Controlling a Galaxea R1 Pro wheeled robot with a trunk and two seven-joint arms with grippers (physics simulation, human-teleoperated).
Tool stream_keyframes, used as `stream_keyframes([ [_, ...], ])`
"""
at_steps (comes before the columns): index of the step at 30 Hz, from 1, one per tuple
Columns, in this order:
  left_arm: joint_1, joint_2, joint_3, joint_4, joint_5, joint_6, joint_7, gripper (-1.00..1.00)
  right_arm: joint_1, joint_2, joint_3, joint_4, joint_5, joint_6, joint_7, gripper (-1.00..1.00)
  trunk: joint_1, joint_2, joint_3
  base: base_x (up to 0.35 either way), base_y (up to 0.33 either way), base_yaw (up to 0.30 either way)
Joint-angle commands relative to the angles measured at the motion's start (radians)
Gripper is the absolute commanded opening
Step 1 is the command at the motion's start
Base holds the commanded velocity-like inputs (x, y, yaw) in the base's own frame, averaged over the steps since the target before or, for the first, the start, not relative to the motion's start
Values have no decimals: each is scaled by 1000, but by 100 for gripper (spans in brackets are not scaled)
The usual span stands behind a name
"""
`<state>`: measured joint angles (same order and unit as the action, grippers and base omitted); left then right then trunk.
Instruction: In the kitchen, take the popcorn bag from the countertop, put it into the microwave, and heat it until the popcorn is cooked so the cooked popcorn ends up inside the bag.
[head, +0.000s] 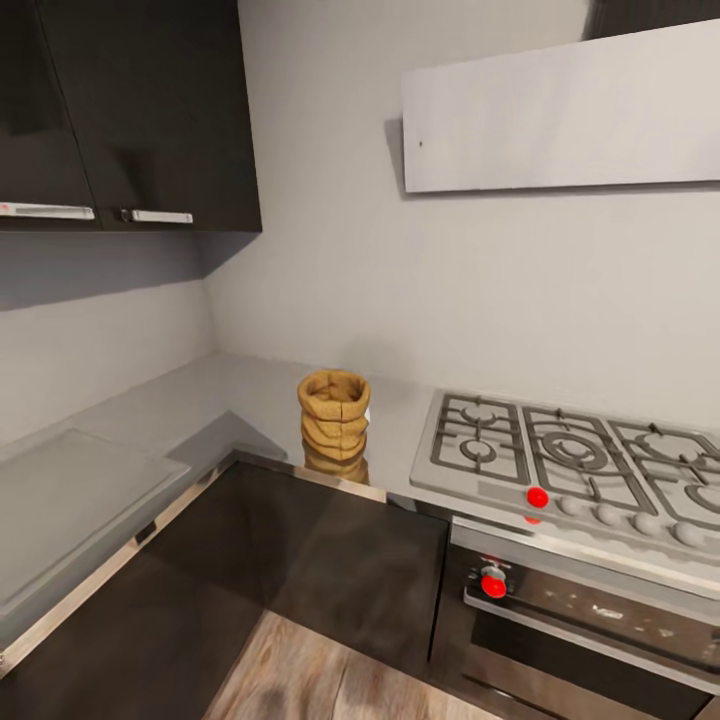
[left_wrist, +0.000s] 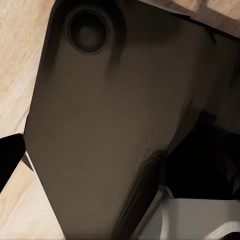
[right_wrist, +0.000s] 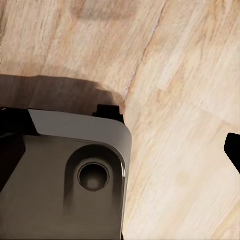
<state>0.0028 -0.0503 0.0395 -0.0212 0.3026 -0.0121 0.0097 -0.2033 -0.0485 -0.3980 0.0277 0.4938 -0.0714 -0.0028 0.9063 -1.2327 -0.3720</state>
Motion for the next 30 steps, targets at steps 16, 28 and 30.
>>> stream_keyframes([
  [16,0,0,3,-1,3,-1,1,100,-1,1,-8,3,8,-5,1,100,-61,112,49,0,0,0],
  [28,0,0,5,-1,4,-2,2,100,-1,1,-8,3,8,-5,1,100,-96,175,78,0,0,0],
  [30,0,0,5,-1,4,-2,2,100,-1,1,-8,3,9,-5,1,100,-96,175,78,0,0,0],
])
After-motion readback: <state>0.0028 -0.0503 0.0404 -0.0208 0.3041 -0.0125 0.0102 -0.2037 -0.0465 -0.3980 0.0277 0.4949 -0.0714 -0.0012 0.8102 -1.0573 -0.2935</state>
